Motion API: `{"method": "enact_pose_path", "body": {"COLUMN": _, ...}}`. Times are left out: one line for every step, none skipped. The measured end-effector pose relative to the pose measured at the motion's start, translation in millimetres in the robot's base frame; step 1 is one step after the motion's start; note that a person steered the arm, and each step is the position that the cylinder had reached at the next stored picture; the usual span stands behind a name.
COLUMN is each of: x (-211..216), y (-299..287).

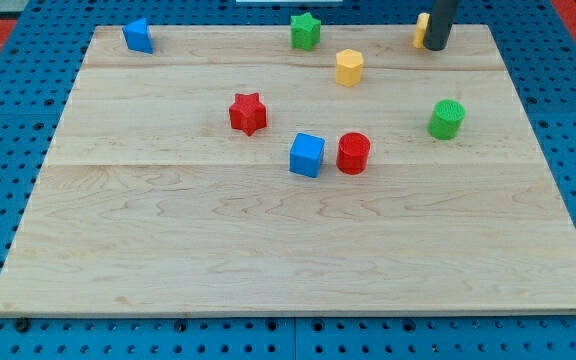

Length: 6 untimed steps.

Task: Touch the yellow heart

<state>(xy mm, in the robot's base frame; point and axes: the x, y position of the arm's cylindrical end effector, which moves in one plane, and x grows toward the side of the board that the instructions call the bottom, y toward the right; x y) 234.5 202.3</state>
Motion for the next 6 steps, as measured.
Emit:
{"method": "enact_pose_path", "body": {"x": 7.5, "y": 13.0}}
{"method": "enact_pose_path", "body": {"x": -2.8, "y": 18.6}}
{"method": "enact_pose_path", "body": {"x": -11.6, "y": 30.8}}
{"method": "enact_pose_path", "body": {"x": -12.3, "y": 32.9}}
{"method": "enact_pose_path", "body": {"x": -12.7, "y": 37.6}}
{"method": "enact_pose_path", "body": {"x": -12.7, "y": 39.2}}
